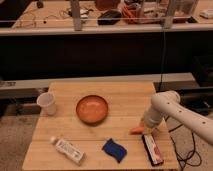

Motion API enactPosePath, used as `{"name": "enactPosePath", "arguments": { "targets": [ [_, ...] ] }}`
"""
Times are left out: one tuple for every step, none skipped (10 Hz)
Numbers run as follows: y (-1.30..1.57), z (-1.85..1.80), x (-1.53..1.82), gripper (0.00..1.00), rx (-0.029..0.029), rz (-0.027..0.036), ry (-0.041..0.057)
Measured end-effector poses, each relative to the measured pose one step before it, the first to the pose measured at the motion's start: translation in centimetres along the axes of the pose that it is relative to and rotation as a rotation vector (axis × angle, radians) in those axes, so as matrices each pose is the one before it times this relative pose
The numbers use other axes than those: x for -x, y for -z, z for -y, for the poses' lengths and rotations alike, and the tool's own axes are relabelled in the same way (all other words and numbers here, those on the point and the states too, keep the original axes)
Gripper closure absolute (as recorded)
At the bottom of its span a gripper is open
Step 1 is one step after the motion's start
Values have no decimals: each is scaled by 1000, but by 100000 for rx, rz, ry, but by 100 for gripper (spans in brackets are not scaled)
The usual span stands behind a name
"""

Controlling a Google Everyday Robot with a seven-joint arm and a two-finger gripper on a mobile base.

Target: Drag the pepper across the table

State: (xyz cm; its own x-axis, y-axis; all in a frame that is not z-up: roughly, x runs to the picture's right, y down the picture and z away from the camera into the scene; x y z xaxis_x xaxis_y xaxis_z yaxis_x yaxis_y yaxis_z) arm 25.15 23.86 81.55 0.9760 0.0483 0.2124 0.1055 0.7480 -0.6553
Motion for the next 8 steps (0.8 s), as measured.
{"name": "enactPosePath", "arguments": {
  "targets": [
    [31,-21,-201,100,179,-291,295],
    [-81,254,412,100,137,-569,1453],
    [-103,327,941,100,-289,-297,1813],
    [-169,311,1156,100,-234,-22,1042],
    [-170,563,1580,100,-252,208,1858],
    [-55,315,907,99,-437,460,793],
    [44,93,234,95,-288,554,83],
    [1,-144,-145,95,120,268,-559]
  ]
}}
